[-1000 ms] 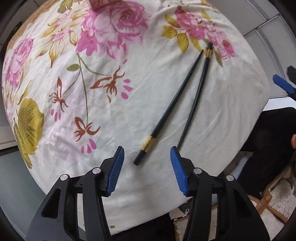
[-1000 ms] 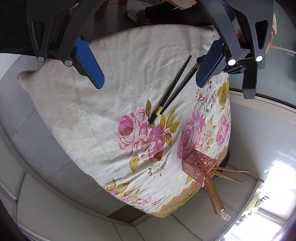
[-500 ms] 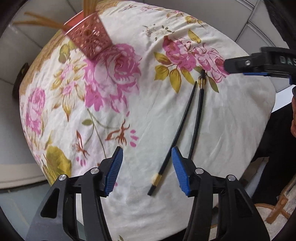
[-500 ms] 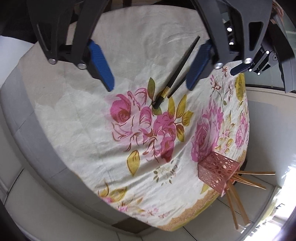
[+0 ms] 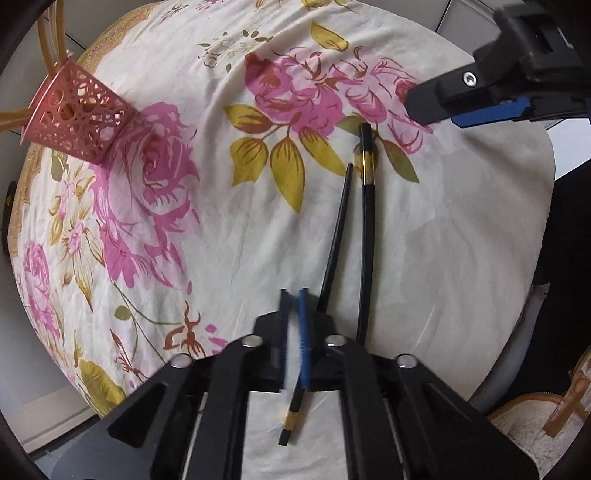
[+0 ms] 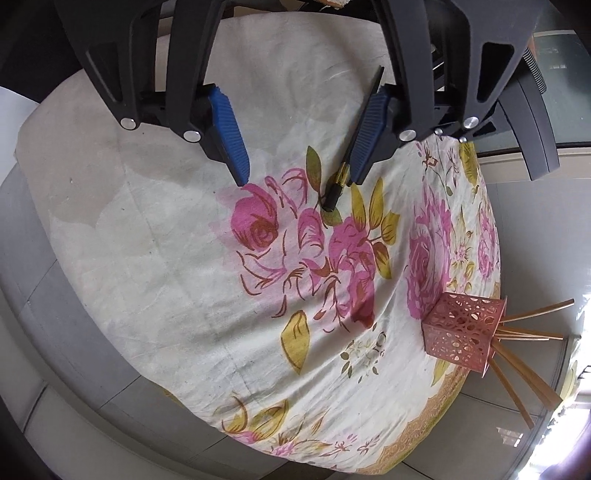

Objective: Organize utensils
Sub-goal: 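Close the left tool on one black chopstick while the right tool grasps the other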

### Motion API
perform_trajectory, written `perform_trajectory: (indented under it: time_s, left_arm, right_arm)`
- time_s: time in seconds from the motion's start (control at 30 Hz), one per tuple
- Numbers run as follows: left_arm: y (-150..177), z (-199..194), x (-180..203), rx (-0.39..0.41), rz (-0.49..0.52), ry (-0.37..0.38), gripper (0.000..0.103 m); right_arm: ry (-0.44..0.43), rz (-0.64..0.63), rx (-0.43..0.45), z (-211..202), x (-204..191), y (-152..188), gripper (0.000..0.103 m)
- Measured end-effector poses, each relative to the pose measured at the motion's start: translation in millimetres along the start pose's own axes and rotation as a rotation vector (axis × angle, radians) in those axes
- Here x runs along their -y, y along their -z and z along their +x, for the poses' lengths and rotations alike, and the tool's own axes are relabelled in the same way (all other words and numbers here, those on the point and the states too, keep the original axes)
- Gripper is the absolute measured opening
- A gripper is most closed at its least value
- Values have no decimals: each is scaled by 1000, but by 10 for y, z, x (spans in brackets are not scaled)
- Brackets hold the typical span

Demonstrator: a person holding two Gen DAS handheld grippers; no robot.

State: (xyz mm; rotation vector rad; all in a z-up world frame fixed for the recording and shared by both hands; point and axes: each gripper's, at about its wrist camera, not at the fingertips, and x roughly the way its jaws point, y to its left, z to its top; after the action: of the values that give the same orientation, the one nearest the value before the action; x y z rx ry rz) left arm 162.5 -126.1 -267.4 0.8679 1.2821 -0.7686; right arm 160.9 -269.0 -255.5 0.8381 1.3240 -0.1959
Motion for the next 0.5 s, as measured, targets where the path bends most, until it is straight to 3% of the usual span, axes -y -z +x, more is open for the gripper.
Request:
perform_trajectory:
  time_s: [0.17,0.33,0.4,0.5]
  left_arm:
    - [259,-32,-392,23,-180,-27,0]
    - [556,-403,-698,169,-316,40,0]
    - [648,-545,-771,224,-345,57,4]
    - [749,-653,-821,272,-371,58,6]
  right_arm:
    - [42,-27,-21,162,-201,21,59]
    - [111,-42,-34,337,-438,2,55]
    - [150,-47,-28,384,-527,-2,38]
    - [247,-95,-6,438,-658,26,26]
